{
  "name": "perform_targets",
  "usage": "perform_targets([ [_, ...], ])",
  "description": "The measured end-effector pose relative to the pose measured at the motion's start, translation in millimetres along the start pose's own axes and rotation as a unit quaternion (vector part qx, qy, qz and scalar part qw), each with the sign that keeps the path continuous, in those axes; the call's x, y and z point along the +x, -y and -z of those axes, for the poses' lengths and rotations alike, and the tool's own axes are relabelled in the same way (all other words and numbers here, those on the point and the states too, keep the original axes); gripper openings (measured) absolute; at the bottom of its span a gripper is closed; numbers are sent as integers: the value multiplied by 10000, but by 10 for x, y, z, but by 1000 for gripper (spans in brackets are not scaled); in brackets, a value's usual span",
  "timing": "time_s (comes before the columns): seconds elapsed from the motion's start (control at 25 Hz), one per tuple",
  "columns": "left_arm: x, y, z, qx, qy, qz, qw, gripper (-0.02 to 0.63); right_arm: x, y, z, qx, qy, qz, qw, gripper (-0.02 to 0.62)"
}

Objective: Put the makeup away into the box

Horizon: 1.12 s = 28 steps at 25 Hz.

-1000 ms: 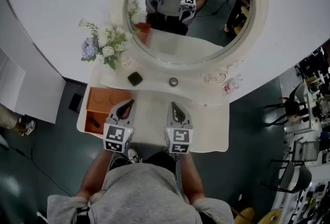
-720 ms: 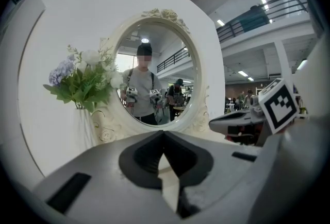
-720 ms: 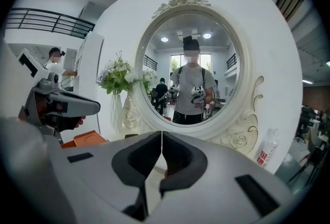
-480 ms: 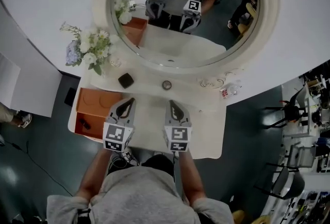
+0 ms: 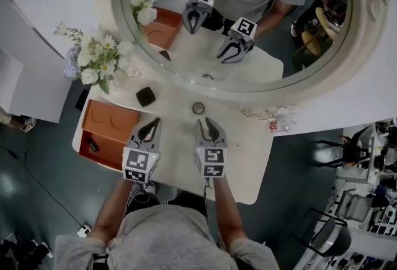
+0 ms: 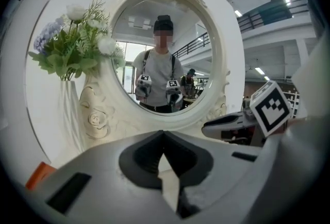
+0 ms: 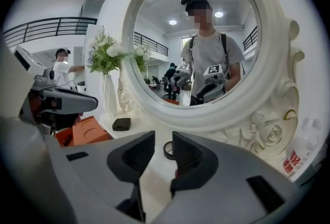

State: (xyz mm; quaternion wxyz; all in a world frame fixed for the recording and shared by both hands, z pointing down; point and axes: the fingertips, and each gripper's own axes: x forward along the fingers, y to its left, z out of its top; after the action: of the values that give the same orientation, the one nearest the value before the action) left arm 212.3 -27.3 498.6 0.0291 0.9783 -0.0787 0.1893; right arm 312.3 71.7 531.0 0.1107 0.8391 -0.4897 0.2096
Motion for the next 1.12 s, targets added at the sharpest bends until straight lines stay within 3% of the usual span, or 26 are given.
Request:
perform_targets([
  [0.08, 66, -14, 61, -70, -88, -76, 9999, 0, 135, 62, 115, 133, -179, -153, 9996, 138],
  [0.36, 219, -85, 224, -307, -258, -304, 9987, 0, 532, 166, 279, 105, -651, -398, 9970, 218],
  [0.76, 235, -204, 479, -542, -470, -587, 9957, 0, 878, 265, 567, -203, -1301, -538, 9898, 229],
  [1.12, 217, -190, 561, -636, -537, -664, 9943, 0, 931, 232, 557, -512, -1397, -541, 9874, 221],
])
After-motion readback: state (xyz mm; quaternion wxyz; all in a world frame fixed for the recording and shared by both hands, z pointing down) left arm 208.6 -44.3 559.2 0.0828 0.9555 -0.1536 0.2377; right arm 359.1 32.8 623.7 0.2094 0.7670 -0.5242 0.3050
